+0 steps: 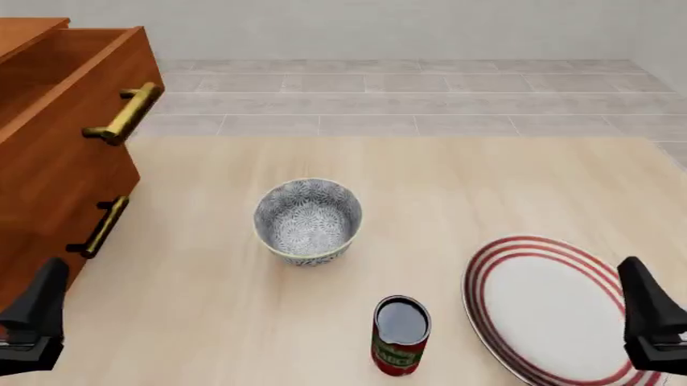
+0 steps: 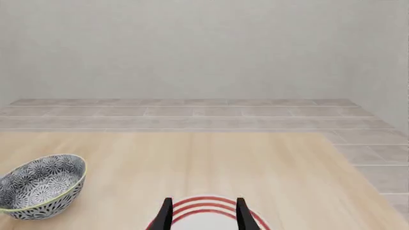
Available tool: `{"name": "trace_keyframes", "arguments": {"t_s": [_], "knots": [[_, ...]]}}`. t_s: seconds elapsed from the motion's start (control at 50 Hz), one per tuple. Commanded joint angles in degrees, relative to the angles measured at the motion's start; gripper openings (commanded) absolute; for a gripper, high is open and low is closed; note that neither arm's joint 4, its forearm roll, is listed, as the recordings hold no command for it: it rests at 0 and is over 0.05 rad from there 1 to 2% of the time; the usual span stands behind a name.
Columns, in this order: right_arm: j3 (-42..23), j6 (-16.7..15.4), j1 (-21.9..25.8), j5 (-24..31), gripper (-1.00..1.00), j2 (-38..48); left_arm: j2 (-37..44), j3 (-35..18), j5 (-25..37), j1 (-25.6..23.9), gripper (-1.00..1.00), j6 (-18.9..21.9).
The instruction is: Put the ketchup in the top drawer of the cabinet.
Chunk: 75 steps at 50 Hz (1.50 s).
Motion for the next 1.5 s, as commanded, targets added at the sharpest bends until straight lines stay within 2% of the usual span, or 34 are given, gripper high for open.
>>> {"name": "trace_keyframes", "arguments": {"t_s": [0.02, 0.04, 0.06, 0.1, 0.14, 0.2, 0.24, 0.26, 0.4, 0.52, 0.56, 0.6, 0.64, 0.68, 0.74, 0.78, 0.86, 0.94, 0.96, 1.06, 1.12, 1.18, 1.3, 1.36, 1.5], "knots": [[-0.6, -0.3, -0.3, 0.4, 1.00, 0.2, 2.2, -0.2, -0.1, 0.1, 1.00, 0.4], [-0.7, -0.2, -0.7, 0.5, 1.00, 0.2, 5.7, -0.3, -1.4, -0.6, 1.00, -2.3], [-0.9, 0.3, -0.6, 0.4, 1.00, 0.1, 5.5, -0.6, -0.6, -1.3, 1.00, -3.2], [-1.4, -0.4, -0.6, 0.8, 1.00, 0.4, 2.6, -1.7, 2.7, -1.2, 1.00, -1.1], [-1.5, -0.5, 0.0, 1.0, 1.00, 0.4, 0.2, -3.2, 6.2, -2.4, 1.00, -1.3], [-1.1, -0.7, 0.8, 1.3, 1.00, 0.2, -0.1, -6.2, 9.1, -5.8, 1.00, 0.1], [-1.0, -0.8, 1.1, 1.3, 1.00, 0.3, -0.1, -6.9, 9.6, -6.4, 1.00, 1.0], [-1.1, -1.4, 1.0, 1.4, 1.00, 0.4, -0.1, -9.4, 11.8, -9.2, 1.00, 2.9], [-0.8, -1.6, 1.3, 1.2, 1.00, 1.0, -0.1, -14.8, 18.5, -16.4, 1.00, 5.1], [-0.8, -1.9, 1.6, 0.7, 1.00, 1.7, 0.0, -15.6, 22.2, -22.9, 1.00, 6.6], [-0.9, -1.8, 1.6, 0.8, 1.00, 1.7, 0.1, -15.8, 23.0, -23.7, 1.00, 5.4], [-0.8, -1.8, 1.7, 0.9, 1.00, 1.6, 2.2, -15.6, 21.1, -24.5, 1.00, 5.2], [-0.8, -1.8, 1.8, 0.9, 1.00, 1.6, 6.5, -14.6, 17.3, -25.8, 1.00, 7.3], [-1.0, -1.8, 1.9, 1.3, 1.00, 1.5, 9.3, -14.3, 14.5, -26.7, 1.00, 7.5], [-1.2, 0.9, 2.3, 0.4, 1.00, 2.7, 14.9, -14.4, 10.2, -28.6, 1.00, 5.4], [-1.5, 0.3, 2.4, 0.7, 1.00, 2.6, 17.2, -14.1, 8.1, -29.1, 1.00, 4.6], [-2.4, -0.5, 2.9, 2.1, 1.00, 1.7, 24.3, -13.0, 1.1, -32.8, 1.00, 7.1], [-1.9, -1.2, 3.7, 1.6, 1.00, 2.0, 34.7, -12.3, -6.9, -36.0, 1.00, 4.0], [-1.6, -1.2, 3.9, 1.2, 1.00, 2.1, 36.7, -11.9, -8.7, -36.7, 1.00, 4.3], [-2.2, 0.3, 4.1, 1.8, 1.00, 2.0, 40.9, -11.3, -13.0, -37.3, 1.00, 4.4], [-1.8, 0.3, 4.2, 1.2, 1.00, 2.4, 45.6, -10.7, -16.3, -39.4, 1.00, 3.5], [-1.7, 0.3, 4.4, 1.2, 1.00, 2.4, 48.6, -9.7, -19.2, -40.3, 1.00, 5.8], [-1.8, 0.4, 4.5, 0.9, 1.00, 2.8, 51.0, -9.3, -21.3, -42.4, 1.00, 3.9], [-1.4, 1.5, 4.9, 0.5, 1.00, 3.0, 53.3, -9.2, -23.3, -42.9, 1.00, 4.2], [-1.5, 1.3, 5.1, 0.6, 1.00, 3.0, 58.8, -9.8, -26.9, -45.9, 1.00, 4.2]]}}
